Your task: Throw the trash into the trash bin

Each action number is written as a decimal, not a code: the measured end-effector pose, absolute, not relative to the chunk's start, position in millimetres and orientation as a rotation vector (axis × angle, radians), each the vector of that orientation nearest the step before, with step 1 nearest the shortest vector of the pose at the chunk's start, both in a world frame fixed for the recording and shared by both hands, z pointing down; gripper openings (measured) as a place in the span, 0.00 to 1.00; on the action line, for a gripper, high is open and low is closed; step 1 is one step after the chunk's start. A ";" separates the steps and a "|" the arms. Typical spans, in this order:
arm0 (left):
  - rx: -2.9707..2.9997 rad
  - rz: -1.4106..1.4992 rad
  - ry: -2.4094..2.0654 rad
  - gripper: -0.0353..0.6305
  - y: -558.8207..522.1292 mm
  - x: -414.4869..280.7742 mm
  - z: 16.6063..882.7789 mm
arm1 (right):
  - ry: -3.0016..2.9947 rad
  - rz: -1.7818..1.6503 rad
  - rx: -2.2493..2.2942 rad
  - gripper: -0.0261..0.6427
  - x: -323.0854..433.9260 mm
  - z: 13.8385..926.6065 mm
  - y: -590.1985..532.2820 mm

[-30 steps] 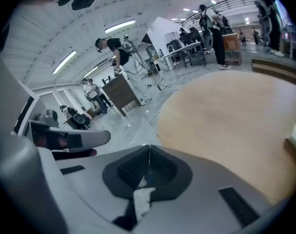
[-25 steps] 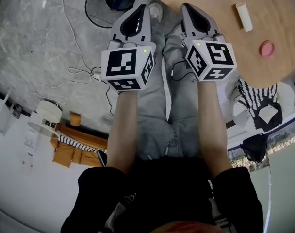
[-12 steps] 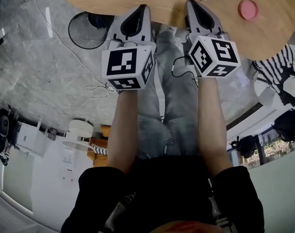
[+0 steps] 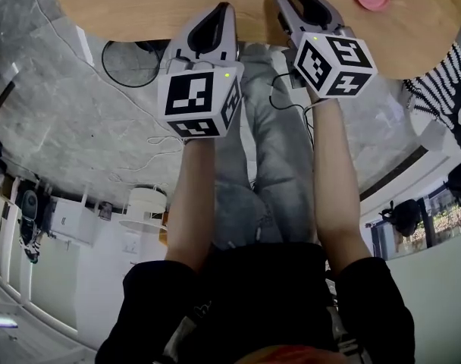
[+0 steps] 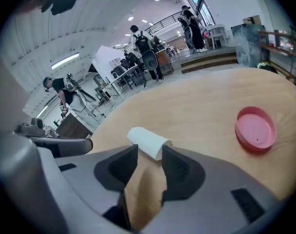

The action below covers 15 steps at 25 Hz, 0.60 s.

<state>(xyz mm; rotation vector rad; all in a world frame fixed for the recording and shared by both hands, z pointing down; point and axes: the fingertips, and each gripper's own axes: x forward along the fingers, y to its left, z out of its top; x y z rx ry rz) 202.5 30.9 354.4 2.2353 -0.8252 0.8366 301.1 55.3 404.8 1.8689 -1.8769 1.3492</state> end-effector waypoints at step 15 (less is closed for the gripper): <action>2.216 0.846 -0.861 0.07 30.8 186.3 359.4 | -1.996 1.611 1.917 0.09 293.4 409.7 34.5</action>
